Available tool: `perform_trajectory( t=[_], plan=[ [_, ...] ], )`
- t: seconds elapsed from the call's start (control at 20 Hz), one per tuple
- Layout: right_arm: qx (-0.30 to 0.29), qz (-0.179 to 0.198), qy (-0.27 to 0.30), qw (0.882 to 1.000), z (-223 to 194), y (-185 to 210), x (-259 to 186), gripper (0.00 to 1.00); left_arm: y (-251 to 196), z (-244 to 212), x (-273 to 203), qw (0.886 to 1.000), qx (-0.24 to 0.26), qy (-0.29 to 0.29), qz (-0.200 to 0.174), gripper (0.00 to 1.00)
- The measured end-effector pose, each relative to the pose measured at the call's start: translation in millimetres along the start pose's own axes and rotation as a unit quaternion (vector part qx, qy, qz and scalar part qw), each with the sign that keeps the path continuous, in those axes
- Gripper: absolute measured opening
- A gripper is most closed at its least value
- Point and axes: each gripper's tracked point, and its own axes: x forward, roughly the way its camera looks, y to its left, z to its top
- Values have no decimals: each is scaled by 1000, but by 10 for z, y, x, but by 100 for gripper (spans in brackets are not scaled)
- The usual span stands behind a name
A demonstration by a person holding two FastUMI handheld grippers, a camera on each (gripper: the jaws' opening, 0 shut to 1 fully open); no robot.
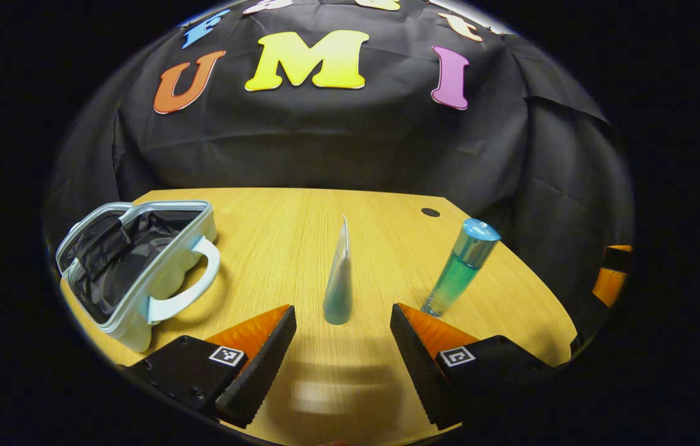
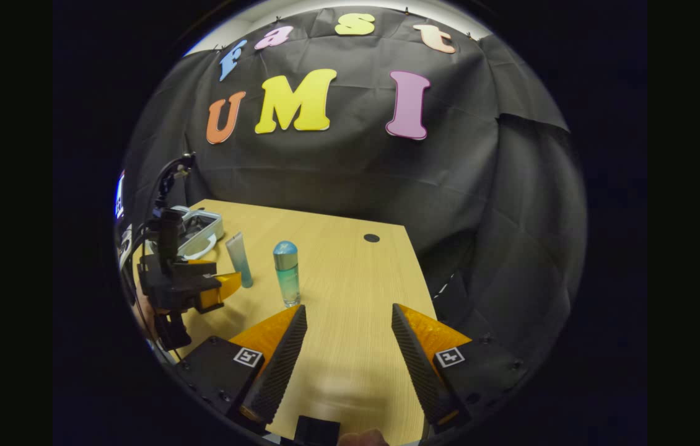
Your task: First open the suitcase, pack the skin care products into it, and then close the suitcase.
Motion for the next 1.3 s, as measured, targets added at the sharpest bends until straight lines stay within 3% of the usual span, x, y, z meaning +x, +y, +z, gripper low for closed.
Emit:
perform_trajectory(
  t=[0.35, 0.45, 0.75, 0.8, 0.9, 1.1, 1.15, 1.2, 1.3],
  plan=[
    [6, -6, 23, 1000, -166, -58, 74, 82, 56, -178, 393, 1000, -8, 25, 3, 98],
    [7, -3, 26, 1000, -172, -12, 80, 83, 51, -205, 417, 999, -14, 30, 2, 94],
    [-3, 3, 28, 1000, -141, 93, 131, 82, 26, -155, 500, 999, -26, 26, -7, 76],
    [-2, 5, 28, 1000, -131, 113, 147, 82, 43, -171, 516, 999, -30, 32, -3, 70],
    [-5, 10, 30, 999, -122, 167, 186, 82, 43, -140, 527, 999, -37, 32, -8, 45],
    [-14, 32, 34, 999, -128, 361, 286, 82, 53, -136, 459, 997, -64, 39, -21, 41],
    [-15, 40, 34, 998, -135, 418, 316, 82, 78, -109, 432, 997, -62, 36, -19, 47],
    [-15, 47, 34, 998, -132, 478, 361, 83, 92, -76, 405, 997, -59, 34, -22, 39],
    [-13, 59, 35, 998, -139, 601, 495, 83, 90, -3, 301, 997, -57, 32, -31, 39]
  ],
)
